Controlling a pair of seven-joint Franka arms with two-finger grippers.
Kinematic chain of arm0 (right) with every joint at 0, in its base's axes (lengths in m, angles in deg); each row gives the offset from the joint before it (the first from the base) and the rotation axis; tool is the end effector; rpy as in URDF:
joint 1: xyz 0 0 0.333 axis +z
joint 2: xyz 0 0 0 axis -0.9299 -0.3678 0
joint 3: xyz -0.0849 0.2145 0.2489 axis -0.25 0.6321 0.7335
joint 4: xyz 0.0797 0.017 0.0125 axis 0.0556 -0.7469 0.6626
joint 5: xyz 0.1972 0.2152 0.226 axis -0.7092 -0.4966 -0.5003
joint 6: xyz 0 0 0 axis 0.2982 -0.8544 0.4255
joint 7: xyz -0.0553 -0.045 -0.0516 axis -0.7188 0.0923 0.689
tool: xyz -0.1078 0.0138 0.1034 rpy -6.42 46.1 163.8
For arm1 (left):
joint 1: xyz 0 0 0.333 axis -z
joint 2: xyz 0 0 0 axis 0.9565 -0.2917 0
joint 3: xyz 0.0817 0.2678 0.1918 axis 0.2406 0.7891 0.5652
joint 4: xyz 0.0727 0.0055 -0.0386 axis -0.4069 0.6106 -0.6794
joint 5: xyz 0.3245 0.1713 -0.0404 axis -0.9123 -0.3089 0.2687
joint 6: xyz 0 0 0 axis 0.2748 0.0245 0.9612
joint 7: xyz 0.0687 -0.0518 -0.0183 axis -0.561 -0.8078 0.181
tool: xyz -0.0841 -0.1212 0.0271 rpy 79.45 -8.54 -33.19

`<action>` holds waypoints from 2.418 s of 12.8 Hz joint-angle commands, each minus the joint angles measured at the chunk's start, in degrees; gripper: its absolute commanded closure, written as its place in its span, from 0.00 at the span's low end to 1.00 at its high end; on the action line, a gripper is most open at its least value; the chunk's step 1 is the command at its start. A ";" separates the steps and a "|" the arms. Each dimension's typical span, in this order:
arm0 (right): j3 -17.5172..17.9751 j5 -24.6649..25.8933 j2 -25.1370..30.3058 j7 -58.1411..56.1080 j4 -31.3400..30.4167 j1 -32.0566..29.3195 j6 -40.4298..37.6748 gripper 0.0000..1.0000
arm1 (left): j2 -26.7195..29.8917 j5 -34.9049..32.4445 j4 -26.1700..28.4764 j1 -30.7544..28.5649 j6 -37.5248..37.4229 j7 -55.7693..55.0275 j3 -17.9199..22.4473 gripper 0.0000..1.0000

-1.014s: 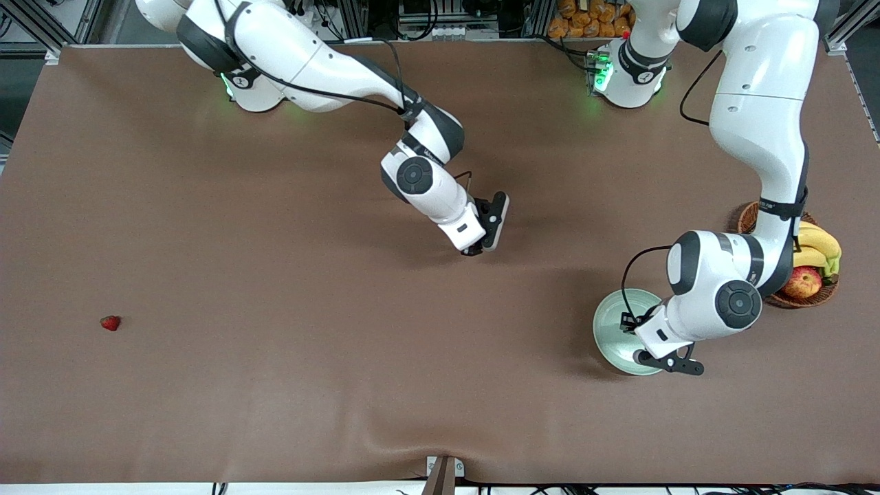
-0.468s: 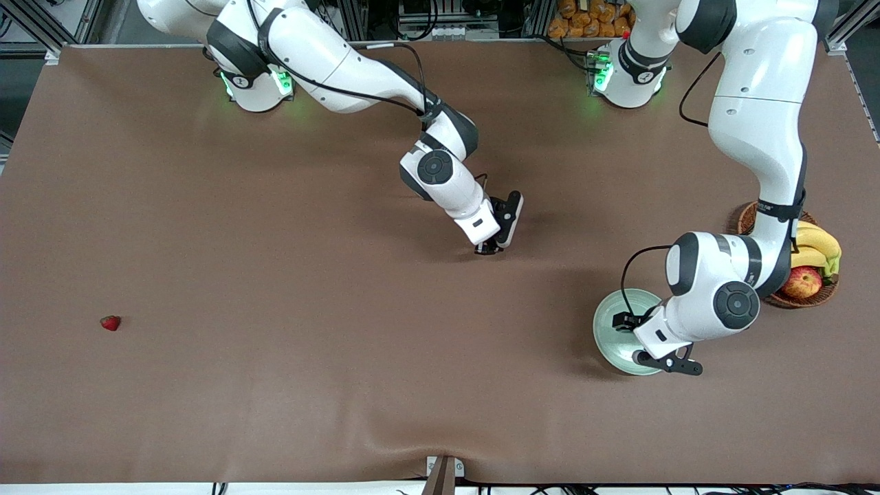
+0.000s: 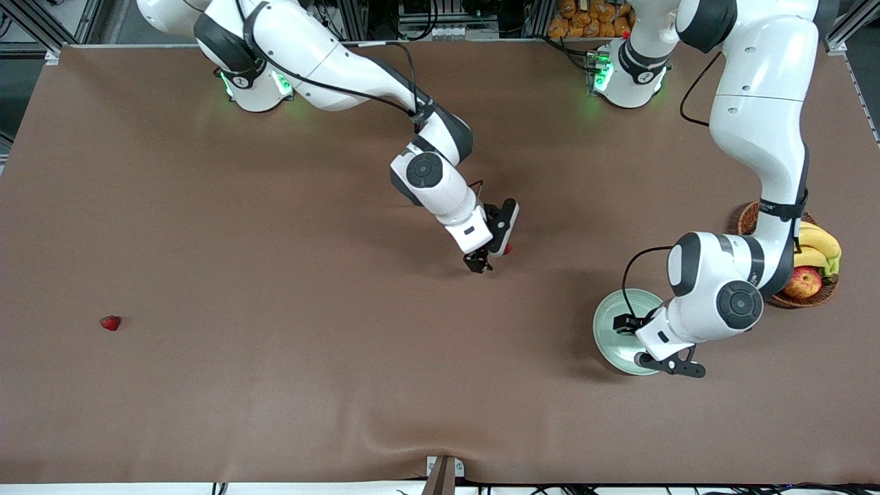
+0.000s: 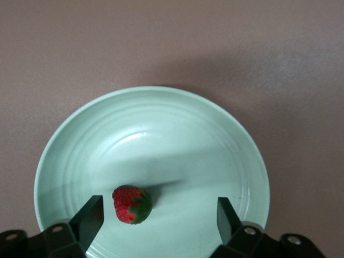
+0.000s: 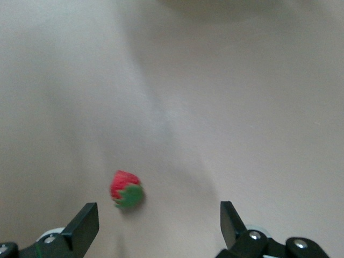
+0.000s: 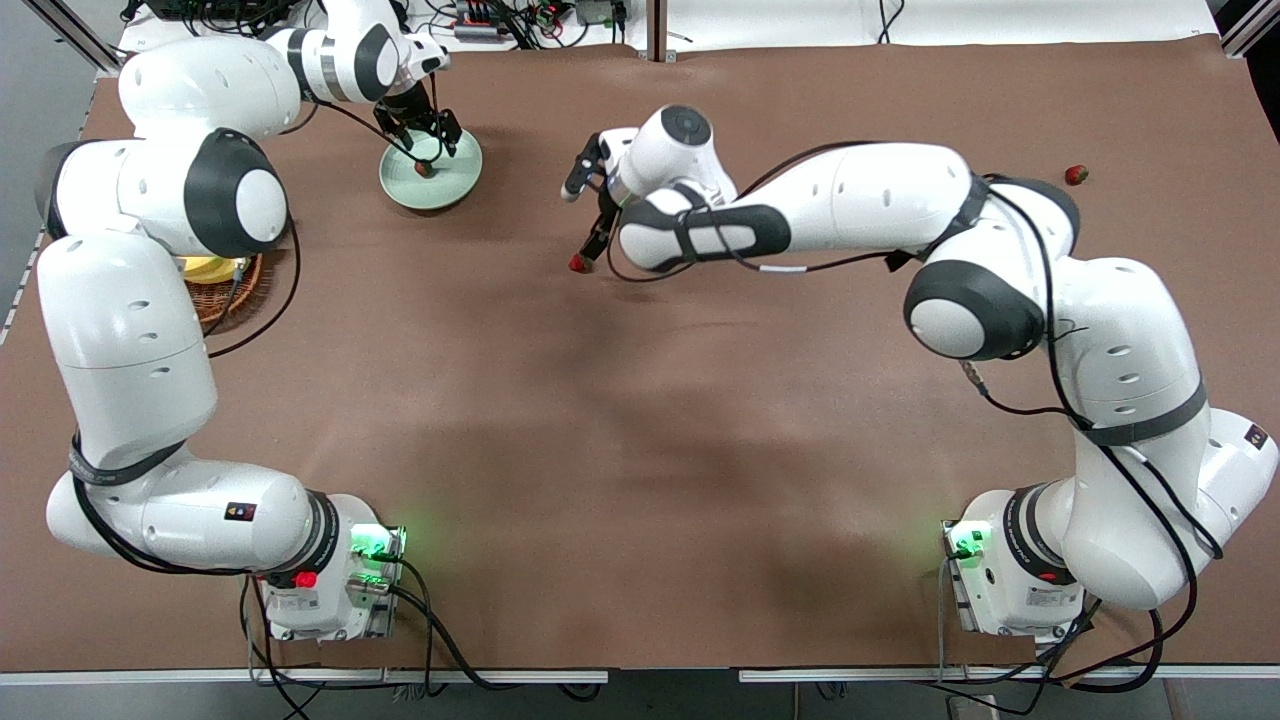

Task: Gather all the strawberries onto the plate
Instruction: 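Set the second strawberry mid-table with the right gripper while the left gripper returns, then grasp the second strawberry with the left gripper while the right gripper reaches the third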

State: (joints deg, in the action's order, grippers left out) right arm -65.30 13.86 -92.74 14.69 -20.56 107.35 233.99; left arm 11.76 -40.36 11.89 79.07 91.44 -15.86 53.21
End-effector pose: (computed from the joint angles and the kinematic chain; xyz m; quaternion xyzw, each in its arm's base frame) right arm 0.5211 0.5767 0.2190 -0.8142 -0.5401 -0.1581 0.1424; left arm 0.7106 -0.0996 0.2167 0.9943 -0.1049 -0.0023 0.0208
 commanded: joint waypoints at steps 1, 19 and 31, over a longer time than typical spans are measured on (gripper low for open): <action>0.49 -1.09 8.42 0.34 -3.61 -3.94 -12.44 0.00 | 2.34 -0.63 0.37 0.65 -0.08 -2.40 -0.85 0.01; -0.13 0.40 19.16 -0.71 -5.11 -43.04 -49.58 0.00 | 10.69 -2.47 20.40 22.45 11.95 -34.93 -3.48 0.00; -2.59 17.27 10.21 -0.71 -5.11 -66.17 -27.20 0.00 | 11.66 -2.47 25.77 24.29 11.87 -38.27 -5.07 0.22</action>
State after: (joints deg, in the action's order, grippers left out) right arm -68.34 28.79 -79.93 13.72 -25.98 42.61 202.57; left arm 21.50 -41.38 35.70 103.28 102.61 -52.47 48.35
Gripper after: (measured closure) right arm 0.000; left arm 0.207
